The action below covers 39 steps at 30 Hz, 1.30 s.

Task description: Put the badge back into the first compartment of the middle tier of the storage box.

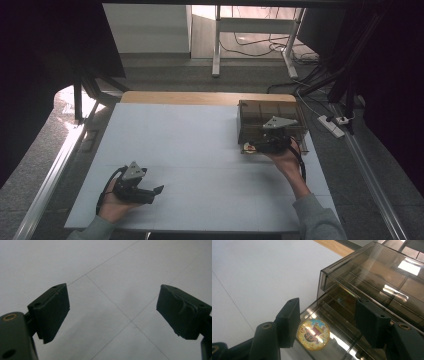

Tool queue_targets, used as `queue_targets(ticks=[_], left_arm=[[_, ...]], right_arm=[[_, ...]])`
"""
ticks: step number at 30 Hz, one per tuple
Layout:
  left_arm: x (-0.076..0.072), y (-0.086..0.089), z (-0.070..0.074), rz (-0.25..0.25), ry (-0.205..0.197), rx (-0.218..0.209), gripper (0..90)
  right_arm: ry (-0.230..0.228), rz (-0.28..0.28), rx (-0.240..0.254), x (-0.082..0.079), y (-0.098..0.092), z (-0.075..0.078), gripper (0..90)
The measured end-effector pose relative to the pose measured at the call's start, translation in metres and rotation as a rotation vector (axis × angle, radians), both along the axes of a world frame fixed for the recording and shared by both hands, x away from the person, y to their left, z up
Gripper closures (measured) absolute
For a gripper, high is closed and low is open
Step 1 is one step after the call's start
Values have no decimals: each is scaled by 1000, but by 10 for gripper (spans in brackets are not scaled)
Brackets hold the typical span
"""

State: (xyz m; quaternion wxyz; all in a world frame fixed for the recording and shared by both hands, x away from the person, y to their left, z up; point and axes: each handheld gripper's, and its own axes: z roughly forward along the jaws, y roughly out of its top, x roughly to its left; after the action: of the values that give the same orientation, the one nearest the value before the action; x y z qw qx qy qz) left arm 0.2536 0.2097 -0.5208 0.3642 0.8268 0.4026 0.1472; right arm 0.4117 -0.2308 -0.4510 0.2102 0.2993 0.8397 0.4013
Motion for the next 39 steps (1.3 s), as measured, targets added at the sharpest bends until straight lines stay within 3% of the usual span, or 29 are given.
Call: queue_targets(ticks=[18, 35, 39], left_arm=[[0, 1, 0, 3, 1, -1, 118], [3, -2, -1, -7, 4, -1, 118], [3, -2, -1, -4, 3, -2, 118]], right_arm=[[21, 0, 39, -5, -5, 1, 356], [24, 25, 39, -30, -12, -1, 341], [19, 26, 58, -33, -14, 0, 341]])
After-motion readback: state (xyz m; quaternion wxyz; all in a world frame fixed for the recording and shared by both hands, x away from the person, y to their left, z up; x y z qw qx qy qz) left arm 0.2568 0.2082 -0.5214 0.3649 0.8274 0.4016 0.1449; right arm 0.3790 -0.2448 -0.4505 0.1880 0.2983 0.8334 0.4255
